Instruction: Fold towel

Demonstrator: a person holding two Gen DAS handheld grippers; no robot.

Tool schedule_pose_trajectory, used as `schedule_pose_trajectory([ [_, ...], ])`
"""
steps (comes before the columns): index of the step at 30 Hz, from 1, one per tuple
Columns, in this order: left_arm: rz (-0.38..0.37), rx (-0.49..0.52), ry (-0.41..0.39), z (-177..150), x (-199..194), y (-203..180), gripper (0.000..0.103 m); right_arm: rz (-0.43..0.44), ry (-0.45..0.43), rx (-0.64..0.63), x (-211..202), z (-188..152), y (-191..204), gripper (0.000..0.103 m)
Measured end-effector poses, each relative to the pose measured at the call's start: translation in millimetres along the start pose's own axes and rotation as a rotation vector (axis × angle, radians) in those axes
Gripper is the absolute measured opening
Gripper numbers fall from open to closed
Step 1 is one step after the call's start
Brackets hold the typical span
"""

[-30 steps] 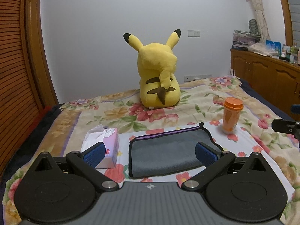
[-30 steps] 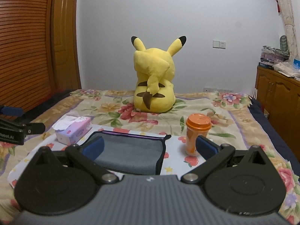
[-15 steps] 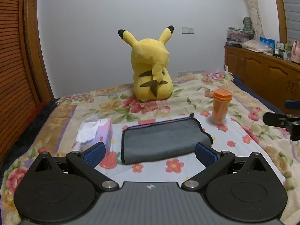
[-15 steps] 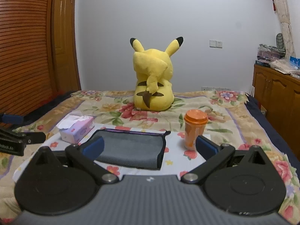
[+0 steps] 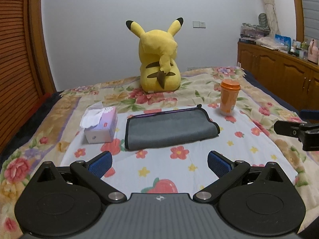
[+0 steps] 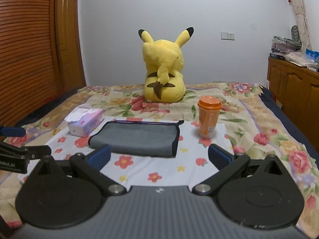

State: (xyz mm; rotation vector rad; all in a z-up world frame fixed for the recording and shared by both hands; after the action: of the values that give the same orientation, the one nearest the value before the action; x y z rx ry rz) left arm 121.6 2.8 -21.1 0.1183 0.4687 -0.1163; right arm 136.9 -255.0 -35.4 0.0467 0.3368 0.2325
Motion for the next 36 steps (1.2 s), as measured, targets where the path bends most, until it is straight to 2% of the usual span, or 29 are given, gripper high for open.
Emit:
schedule_pose_trajectory([
  [14,-0.013,-0.065,0.038,-33.1,-6.2,-5.5,0.103,-0.008,0.05,0.025,-12.3,-38.8,4.1,0.103],
  [19,-0.011,-0.057,0.051,-42.9,-0.5,-11.4,0.103,-0.008,0.064,0.017,-11.5,-52.9,5.0,0.103],
  [26,-0.013,-0.072,0.045,-48.7,9.3,-13.5,0.103,-0.004,0.055,0.037,-7.0,-59.0,2.1,0.103],
  [36,-0.009,-0.038,0.029,-52.7,12.9,-16.8,0.103,-0.006,0.07,0.027,6.9,-66.7,4.1,0.103],
])
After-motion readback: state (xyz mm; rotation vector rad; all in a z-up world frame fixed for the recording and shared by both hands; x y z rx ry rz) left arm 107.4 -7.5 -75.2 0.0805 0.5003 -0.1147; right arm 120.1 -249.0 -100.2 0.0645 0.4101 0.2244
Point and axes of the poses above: each gripper's, at about its wrist camera, not at the fingertips, and x roughly the way its jaws point, y to its left, z to its top, the point moved 8 cm from there along x, roughly the way its jaws point, and after that the axes turned 5 degrees about -y, right-handed, at the moved point
